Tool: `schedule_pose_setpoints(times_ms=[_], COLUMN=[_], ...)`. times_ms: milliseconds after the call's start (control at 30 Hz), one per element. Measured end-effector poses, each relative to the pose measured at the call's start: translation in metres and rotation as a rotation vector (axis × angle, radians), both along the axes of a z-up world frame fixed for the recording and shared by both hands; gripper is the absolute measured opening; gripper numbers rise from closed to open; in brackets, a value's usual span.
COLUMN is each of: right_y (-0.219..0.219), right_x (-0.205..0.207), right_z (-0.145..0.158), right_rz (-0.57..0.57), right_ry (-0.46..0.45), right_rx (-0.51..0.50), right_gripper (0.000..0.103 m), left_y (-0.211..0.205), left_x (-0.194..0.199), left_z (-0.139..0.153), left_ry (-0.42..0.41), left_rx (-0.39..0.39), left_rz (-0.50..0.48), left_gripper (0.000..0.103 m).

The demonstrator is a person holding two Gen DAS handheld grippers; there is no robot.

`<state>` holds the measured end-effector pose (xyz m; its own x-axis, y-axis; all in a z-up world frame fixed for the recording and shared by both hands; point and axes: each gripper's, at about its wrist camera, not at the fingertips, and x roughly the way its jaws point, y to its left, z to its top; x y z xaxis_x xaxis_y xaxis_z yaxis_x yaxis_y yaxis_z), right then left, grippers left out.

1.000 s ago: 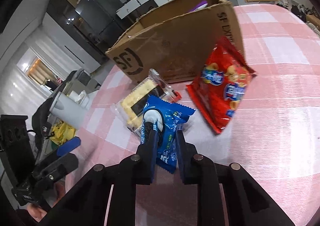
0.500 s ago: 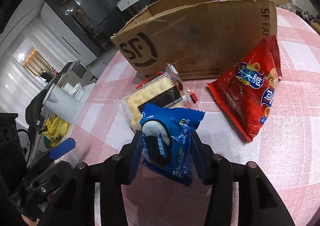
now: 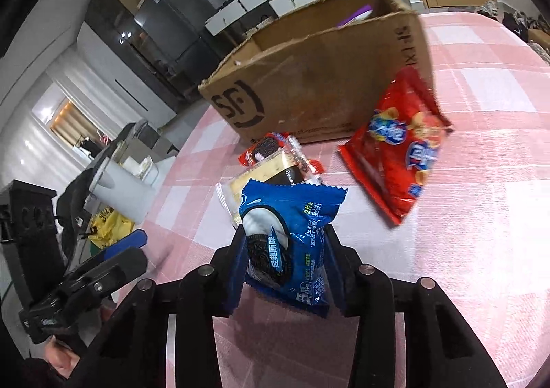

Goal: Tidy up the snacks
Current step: 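Lift the blue Oreo pack with the right gripper, then grasp the clear-wrapped cracker pack with the left gripper while the right gripper holds the Oreo pack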

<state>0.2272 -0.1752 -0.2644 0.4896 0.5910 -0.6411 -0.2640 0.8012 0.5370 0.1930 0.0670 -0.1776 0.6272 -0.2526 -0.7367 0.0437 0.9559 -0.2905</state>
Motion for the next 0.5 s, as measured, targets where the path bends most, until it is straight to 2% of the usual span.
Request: schedule_pose_setpoints(times_ms=[167, 367, 500], right_y=[-0.022, -0.052, -0.068], right_x=[-0.01, -0.02, -0.027], right_z=[0.008, 0.012, 0.011], right_rz=[-0.042, -0.092, -0.124], right_ry=[-0.033, -0.041, -0.047], right_rx=[0.022, 0.045, 0.06], right_gripper=[0.041, 0.041, 0.041], left_y=[-0.014, -0.039, -0.048], left_x=[0.021, 0.046, 0.064], left_z=[-0.005, -0.011, -0.023], left_ry=[0.057, 0.095, 0.136], left_rx=[-0.034, -0.006, -0.014], left_rz=[0.003, -0.007, -0.002], left_gripper=[0.102, 0.102, 0.102])
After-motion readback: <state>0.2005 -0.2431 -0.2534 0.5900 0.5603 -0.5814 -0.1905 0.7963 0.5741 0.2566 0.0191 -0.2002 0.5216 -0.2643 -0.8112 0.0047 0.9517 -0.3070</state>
